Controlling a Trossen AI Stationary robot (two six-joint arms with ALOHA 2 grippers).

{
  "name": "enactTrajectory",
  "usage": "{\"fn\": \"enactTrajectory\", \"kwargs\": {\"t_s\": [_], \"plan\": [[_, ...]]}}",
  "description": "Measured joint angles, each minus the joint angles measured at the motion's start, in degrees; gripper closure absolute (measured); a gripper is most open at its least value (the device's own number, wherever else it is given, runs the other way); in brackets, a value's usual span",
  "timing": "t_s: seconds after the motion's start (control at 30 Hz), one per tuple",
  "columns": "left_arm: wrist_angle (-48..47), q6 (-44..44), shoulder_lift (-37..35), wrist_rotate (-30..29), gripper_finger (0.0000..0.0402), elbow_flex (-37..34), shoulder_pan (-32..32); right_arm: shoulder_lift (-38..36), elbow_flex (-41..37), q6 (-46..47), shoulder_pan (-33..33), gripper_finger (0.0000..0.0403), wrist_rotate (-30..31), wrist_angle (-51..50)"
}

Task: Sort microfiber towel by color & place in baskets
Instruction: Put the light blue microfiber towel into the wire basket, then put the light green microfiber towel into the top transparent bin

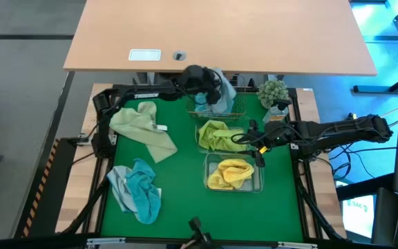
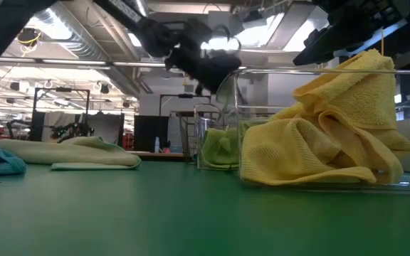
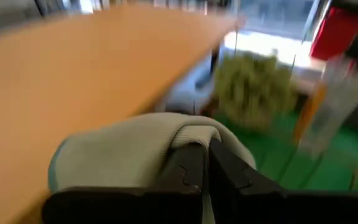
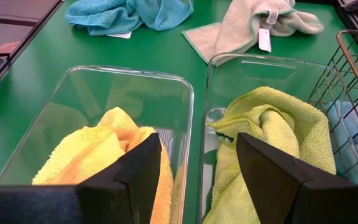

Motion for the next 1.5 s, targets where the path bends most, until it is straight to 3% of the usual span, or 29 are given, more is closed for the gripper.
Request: {"fn": "enactTrajectory", "kwargs": {"t_s": [0.37,0.9,1.23,1.5], "plan": [[-18.46,0.06,3.55,-5.20,0.0386,-0.02,-0.02,0.00,0.00,0.00,0.00,0.0194,-0.05,0.00],[-19.80,-1.44,3.33,-5.56,0.0370,1.34,-0.12,0.00,0.00,0.00,0.00,0.0194,-0.09,0.00],[-31.95,-1.38,3.31,-3.65,0.0270,10.88,-0.72,0.00,0.00,0.00,0.00,0.0194,-0.09,0.00],[-52.45,0.21,3.31,-3.65,0.0261,24.39,-1.23,0.00,0.00,0.00,0.00,0.0194,-0.09,0.00]]}}
